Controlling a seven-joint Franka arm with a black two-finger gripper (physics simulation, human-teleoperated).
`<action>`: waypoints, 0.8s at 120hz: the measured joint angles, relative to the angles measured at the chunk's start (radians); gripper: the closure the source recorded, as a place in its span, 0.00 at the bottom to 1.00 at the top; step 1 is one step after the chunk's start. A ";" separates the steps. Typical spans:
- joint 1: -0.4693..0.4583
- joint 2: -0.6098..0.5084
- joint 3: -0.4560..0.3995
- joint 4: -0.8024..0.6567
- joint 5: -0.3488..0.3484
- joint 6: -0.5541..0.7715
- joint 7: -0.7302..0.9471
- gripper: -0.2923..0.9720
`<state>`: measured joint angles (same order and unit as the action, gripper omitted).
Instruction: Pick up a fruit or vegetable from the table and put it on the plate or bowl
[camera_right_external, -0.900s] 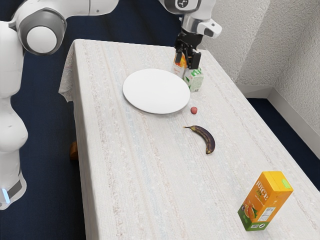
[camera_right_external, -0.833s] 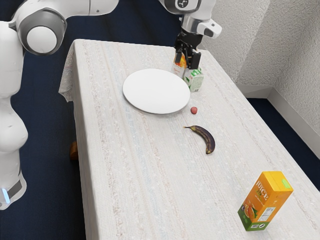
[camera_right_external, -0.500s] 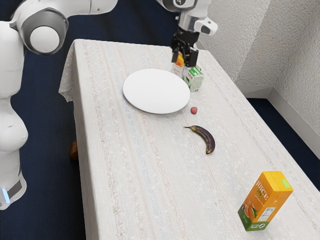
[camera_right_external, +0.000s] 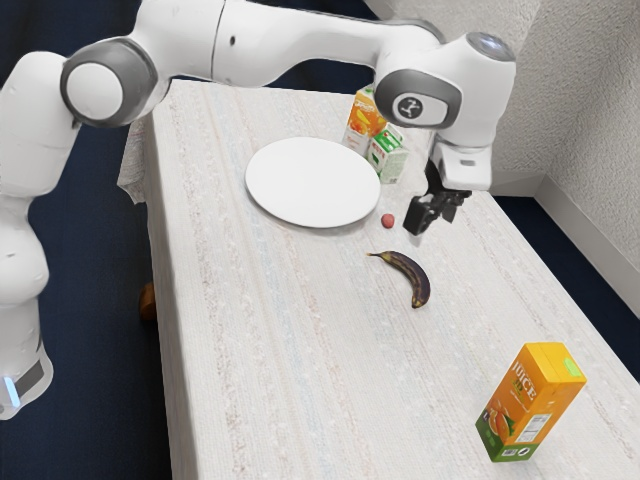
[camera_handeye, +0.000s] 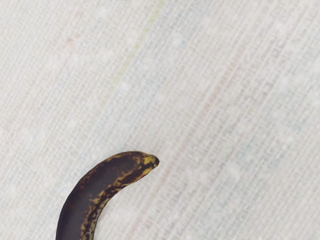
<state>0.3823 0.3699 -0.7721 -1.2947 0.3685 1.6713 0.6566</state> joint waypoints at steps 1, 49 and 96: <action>-0.002 0.003 0.000 0.002 0.007 0.002 0.010 0.23; -0.096 0.199 0.121 0.100 0.152 0.083 0.347 0.23; -0.097 0.263 0.186 0.177 0.038 -0.014 0.522 0.23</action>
<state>0.2851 0.6328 -0.5863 -1.1176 0.4069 1.6569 1.1783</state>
